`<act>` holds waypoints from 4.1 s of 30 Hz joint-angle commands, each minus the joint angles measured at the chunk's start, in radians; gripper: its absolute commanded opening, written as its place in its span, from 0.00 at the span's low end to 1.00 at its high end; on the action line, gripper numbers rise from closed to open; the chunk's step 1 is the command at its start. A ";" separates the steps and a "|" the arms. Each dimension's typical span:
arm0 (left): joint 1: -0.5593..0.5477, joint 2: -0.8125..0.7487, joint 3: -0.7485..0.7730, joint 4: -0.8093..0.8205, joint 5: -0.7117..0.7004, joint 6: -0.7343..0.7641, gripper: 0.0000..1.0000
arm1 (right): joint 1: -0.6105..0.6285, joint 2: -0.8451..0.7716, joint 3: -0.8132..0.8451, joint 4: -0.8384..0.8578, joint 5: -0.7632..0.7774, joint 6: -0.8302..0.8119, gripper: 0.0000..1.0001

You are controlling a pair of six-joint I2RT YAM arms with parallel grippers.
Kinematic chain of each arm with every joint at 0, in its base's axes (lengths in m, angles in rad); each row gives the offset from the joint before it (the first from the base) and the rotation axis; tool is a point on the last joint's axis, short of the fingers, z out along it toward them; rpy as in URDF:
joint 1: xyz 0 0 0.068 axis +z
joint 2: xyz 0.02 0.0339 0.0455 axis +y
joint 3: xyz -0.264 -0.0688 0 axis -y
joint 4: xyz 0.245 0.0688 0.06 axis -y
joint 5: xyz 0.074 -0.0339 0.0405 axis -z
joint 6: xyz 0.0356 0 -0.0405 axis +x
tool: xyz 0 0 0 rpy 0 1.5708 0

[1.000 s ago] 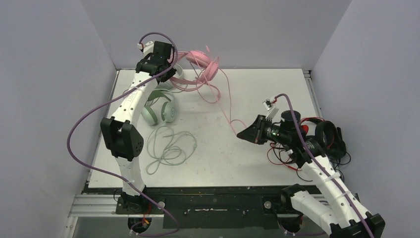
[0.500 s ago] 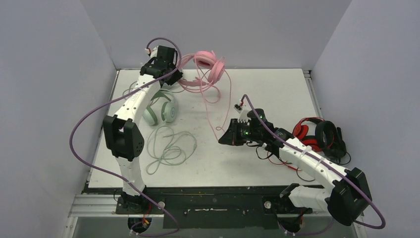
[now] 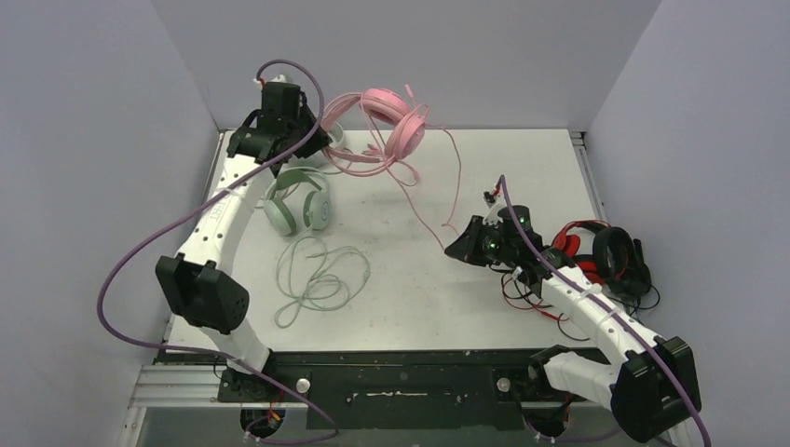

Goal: Wrap the headphones
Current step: Wrap the headphones cable around the headphones.

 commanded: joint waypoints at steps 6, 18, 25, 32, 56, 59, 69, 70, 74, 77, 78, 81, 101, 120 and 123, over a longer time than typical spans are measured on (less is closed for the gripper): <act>0.019 -0.243 -0.109 0.067 0.151 0.052 0.00 | -0.025 -0.036 -0.031 0.080 0.087 -0.021 0.00; 0.015 -0.401 -0.306 0.162 0.597 0.091 0.00 | -0.045 0.051 -0.027 0.284 0.009 0.004 0.00; -0.030 -0.486 -0.417 0.038 0.643 0.280 0.00 | -0.091 0.117 -0.008 0.373 -0.045 0.020 0.01; -0.164 -0.496 -0.483 0.006 0.613 0.355 0.00 | -0.130 0.134 -0.007 0.420 -0.082 0.029 0.02; -0.312 -0.422 -0.576 -0.022 0.530 0.567 0.00 | -0.230 0.191 0.106 0.292 -0.165 -0.030 0.07; -0.349 -0.421 -0.592 -0.007 0.499 0.597 0.00 | -0.235 0.203 0.127 0.290 -0.174 -0.033 0.06; -0.401 -0.427 -0.623 -0.001 0.443 0.670 0.00 | -0.259 0.224 0.198 0.269 -0.207 -0.030 0.09; -0.402 -0.430 -0.622 -0.001 0.455 0.676 0.00 | -0.263 0.230 0.202 0.269 -0.216 -0.028 0.08; -0.431 -0.445 -0.635 0.006 0.448 0.699 0.00 | -0.274 0.243 0.223 0.289 -0.246 -0.011 0.05; -0.454 -0.438 -0.639 -0.012 0.375 0.717 0.00 | -0.277 0.237 0.242 0.300 -0.258 0.001 0.06; -0.458 -0.433 -0.636 -0.020 0.353 0.722 0.00 | -0.279 0.229 0.243 0.314 -0.259 0.011 0.06; -0.481 -0.420 -0.622 -0.032 0.253 0.727 0.00 | -0.279 0.213 0.228 0.401 -0.263 0.050 0.11; -0.497 -0.360 -0.606 -0.045 0.217 0.744 0.00 | -0.369 0.325 0.436 0.457 -0.270 0.223 0.37; -0.434 -0.274 -0.576 -0.054 0.492 0.760 0.00 | -0.378 0.780 1.176 -0.574 0.337 -0.317 0.69; -0.378 -0.271 -0.586 -0.026 0.582 0.730 0.00 | -0.372 0.868 1.261 -0.716 0.354 -0.364 0.70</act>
